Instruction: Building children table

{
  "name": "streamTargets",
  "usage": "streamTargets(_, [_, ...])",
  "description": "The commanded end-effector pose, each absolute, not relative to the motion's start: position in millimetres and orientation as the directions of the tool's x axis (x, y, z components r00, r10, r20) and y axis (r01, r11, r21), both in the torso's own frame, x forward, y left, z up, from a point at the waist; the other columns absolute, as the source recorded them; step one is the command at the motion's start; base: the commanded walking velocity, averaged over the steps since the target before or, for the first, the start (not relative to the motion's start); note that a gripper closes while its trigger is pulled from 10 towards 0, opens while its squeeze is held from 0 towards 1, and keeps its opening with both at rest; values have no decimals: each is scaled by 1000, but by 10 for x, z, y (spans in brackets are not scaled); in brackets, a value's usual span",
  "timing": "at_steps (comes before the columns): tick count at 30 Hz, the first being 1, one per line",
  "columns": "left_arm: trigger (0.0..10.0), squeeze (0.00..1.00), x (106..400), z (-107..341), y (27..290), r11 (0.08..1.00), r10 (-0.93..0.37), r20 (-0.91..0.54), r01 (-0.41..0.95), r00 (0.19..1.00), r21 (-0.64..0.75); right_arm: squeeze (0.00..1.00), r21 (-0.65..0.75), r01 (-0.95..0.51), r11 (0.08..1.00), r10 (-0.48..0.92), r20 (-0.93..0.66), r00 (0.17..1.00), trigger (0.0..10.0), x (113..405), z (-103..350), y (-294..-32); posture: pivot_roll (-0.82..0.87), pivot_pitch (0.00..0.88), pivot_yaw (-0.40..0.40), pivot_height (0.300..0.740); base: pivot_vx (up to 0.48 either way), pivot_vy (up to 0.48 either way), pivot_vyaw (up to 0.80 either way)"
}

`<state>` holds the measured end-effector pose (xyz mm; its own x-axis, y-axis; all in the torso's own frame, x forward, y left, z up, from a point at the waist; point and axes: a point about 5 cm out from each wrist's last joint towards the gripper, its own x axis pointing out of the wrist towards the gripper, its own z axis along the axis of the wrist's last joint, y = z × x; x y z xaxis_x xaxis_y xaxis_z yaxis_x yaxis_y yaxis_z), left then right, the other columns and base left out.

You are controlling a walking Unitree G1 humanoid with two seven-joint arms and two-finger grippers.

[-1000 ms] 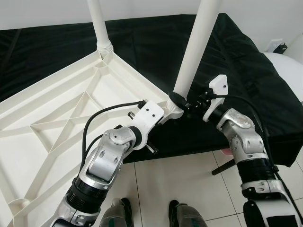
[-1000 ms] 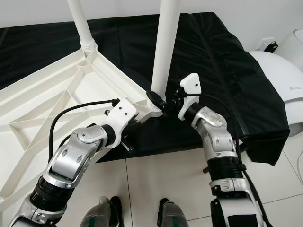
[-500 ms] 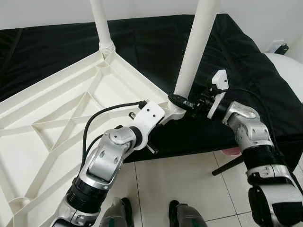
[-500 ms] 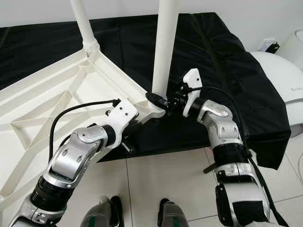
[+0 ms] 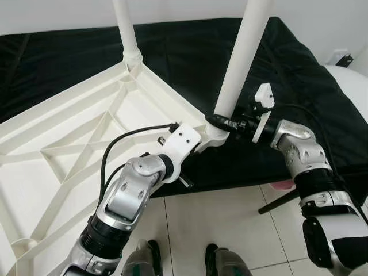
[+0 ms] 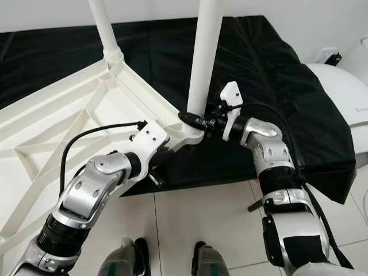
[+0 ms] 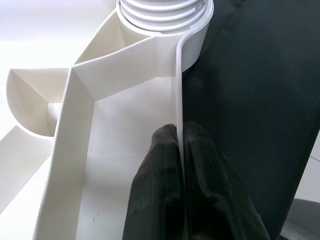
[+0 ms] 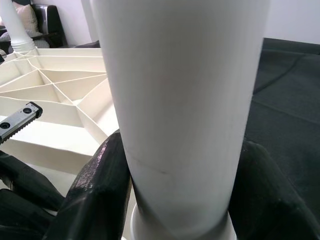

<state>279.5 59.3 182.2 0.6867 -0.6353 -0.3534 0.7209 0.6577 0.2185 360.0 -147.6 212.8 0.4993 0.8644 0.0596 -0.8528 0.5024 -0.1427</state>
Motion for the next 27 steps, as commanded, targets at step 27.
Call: streamTargets(27, [10000, 0, 2790, 1790, 613, 691, -597, -368, 690, 712, 214, 0, -70, -801, 595, 794, 205, 572, 10000, 3354, 2022, -1330, -116, 212, 26, 740, 0, 0, 0])
